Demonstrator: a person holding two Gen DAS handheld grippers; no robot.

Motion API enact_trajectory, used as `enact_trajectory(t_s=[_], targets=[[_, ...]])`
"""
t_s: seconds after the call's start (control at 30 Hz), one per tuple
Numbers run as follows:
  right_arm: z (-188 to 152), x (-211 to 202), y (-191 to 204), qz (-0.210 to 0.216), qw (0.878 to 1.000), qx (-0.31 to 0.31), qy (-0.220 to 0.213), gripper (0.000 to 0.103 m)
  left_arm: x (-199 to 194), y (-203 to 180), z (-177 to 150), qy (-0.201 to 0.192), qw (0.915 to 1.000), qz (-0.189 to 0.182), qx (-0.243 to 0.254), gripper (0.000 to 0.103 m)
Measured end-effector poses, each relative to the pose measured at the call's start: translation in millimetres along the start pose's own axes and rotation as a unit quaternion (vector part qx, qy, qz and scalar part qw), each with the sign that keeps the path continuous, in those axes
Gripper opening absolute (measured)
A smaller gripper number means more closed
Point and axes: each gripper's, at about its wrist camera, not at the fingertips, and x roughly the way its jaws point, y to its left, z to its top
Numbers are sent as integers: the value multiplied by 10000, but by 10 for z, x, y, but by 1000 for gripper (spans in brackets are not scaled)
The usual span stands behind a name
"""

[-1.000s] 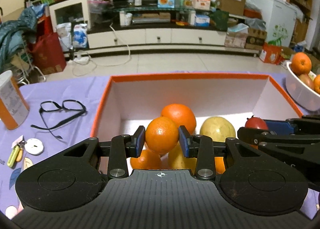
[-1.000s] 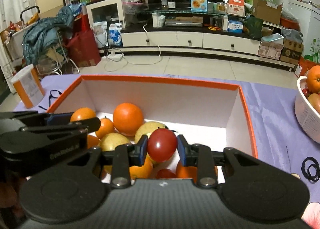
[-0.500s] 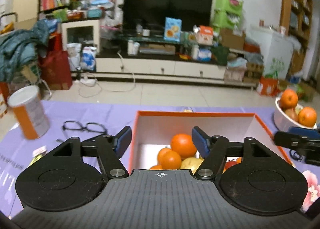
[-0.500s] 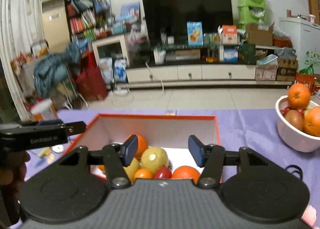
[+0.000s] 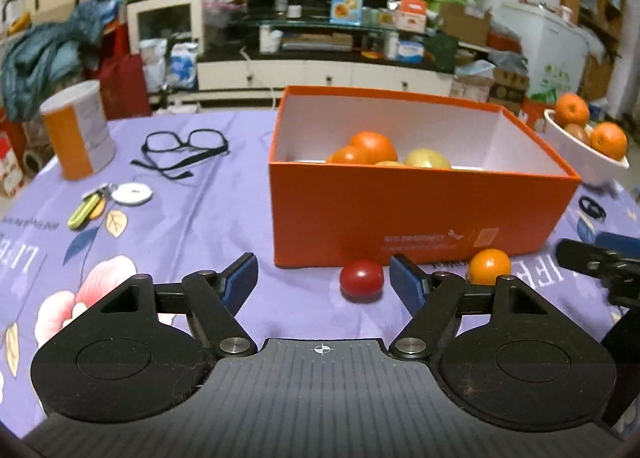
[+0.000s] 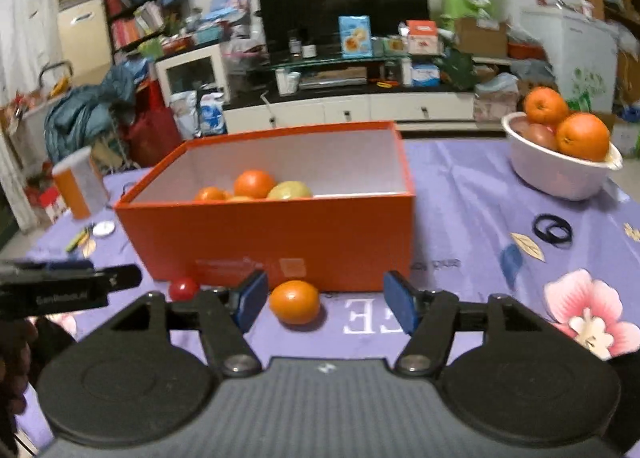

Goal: Organize fruits
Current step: 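Move both grippers back toward the last tomato and tangerine on the cloth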

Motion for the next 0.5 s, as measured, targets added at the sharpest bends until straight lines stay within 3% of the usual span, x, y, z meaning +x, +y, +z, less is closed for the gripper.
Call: enact_trajectory(t_s=[0.17,0.5], targets=[[-108,211,182,-34,9992,-386,-37,67,115,-4,-37,103,9998,-90,132,54],[-121,676,248,-41,9988,-297,399,66,407,-106,-59,166,9984,-247,475,48]])
